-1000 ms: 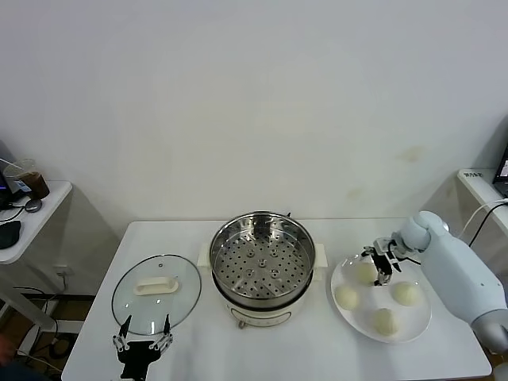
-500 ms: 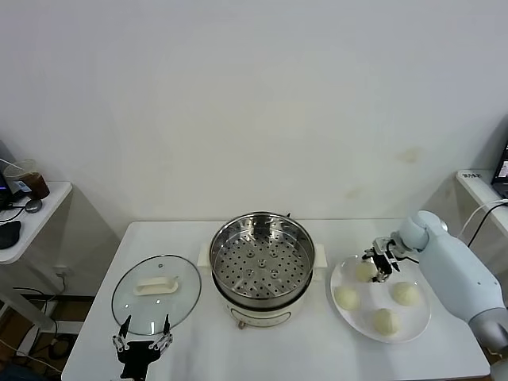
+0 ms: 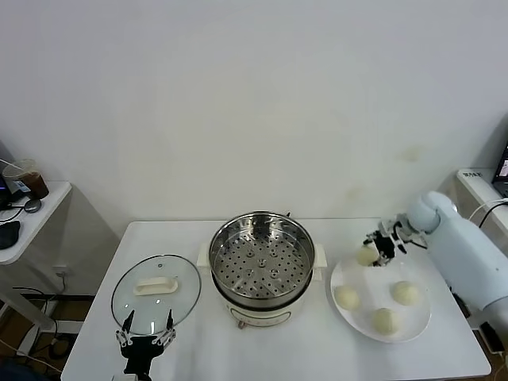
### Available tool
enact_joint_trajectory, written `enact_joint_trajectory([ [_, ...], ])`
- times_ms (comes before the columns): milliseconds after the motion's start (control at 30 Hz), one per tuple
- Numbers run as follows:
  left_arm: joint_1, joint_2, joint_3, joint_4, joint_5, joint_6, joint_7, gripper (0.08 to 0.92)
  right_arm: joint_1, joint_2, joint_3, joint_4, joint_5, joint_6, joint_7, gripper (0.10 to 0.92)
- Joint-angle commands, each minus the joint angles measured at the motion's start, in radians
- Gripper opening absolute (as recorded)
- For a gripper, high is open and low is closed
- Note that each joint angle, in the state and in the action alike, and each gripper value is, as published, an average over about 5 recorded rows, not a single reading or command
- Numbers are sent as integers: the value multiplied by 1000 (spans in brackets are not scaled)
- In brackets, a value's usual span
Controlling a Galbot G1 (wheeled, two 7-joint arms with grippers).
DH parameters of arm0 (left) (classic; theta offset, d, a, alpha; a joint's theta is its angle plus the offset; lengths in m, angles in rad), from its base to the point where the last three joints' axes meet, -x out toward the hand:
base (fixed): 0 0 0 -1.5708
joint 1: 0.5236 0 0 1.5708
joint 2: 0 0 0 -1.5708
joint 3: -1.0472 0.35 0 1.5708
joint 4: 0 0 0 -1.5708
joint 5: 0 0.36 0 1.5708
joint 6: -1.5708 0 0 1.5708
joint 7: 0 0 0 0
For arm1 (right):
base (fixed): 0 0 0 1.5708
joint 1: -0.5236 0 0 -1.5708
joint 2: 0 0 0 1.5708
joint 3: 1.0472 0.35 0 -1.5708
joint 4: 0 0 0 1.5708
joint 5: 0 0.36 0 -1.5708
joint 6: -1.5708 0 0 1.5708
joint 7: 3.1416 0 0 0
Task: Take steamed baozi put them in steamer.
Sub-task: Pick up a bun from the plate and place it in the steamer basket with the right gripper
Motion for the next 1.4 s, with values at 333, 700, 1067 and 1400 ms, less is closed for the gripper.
enact_joint_trajectory([
  [333,5,-5,-8,-30,-1,-1,-7,823,500,319,-405,-225,438,541,-67,618],
  [700,-2,-13,-16,-31,-9,-1,-9,823,452,356,-474,24,186,683,-60,629],
  [1067,1,-19,-17,-34,-11,0,-8,823,363,434,-457,-12,-9,684,-43,628],
  [1400,4,-18,-22,-32,-16,1,-7,823,309,481,-426,-80,-73,684,-52,628],
])
